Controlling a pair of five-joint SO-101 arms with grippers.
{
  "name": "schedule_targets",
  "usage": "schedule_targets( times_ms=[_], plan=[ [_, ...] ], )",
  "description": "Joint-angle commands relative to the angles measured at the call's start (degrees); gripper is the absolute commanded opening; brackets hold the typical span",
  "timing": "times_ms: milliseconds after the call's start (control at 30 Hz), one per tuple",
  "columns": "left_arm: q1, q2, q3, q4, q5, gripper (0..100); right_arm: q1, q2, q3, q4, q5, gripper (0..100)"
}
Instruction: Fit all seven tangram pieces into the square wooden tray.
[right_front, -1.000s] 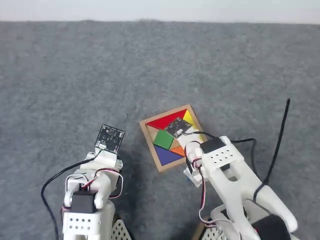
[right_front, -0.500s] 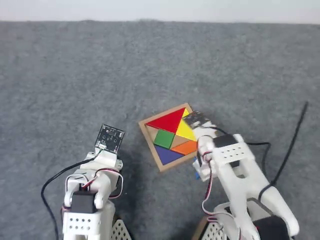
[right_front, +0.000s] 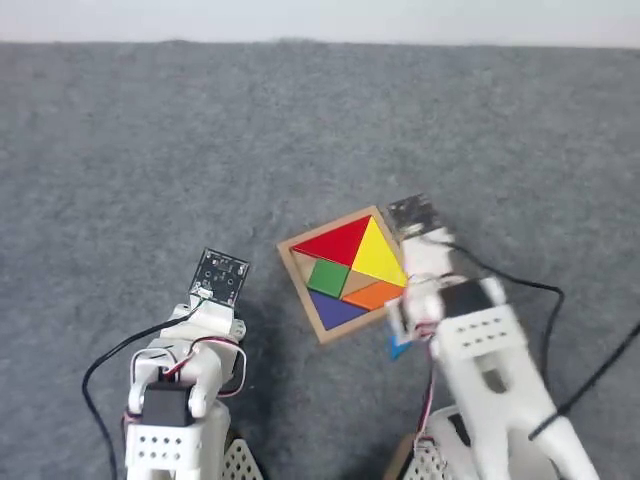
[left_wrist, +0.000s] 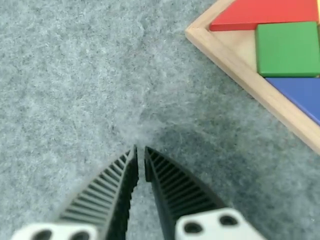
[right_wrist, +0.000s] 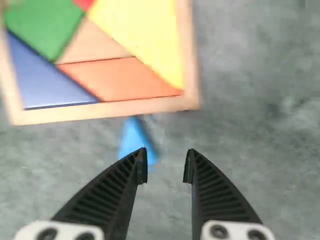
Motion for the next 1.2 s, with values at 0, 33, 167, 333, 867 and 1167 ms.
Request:
schedule_targets(
  times_ms=[0, 33, 167, 333, 867, 1167],
  plan=[
    [-0.3, -1.0, -0.6, 0.2, -0.4, 2, -11.8, 0.0, 2.5, -5.2, -3.3, 13.5],
    [-0.3, -1.0, -0.6, 0.2, -0.4, 2, -13.9, 1.2, 2.5, -6.0, -4.4, 13.5],
    [-0.3, -1.0, -0.6, 0.2, -0.4, 2, -13.1, 5.8, 1.3, -6.9, -7.2, 13.5],
    [-0.3, -1.0, -0.6, 0.2, -0.4, 2, -8.6, 11.7, 0.5, -7.2, -7.3, 13.4],
    [-0.3, -1.0, -0.6, 0.2, -0.4, 2, 2.8, 16.5, -0.7, -6.1, -3.7, 12.9],
    [-0.3, -1.0, -0.6, 0.2, -0.4, 2, 3.3, 16.5, -0.8, -7.3, 1.6, 4.6]
  ],
)
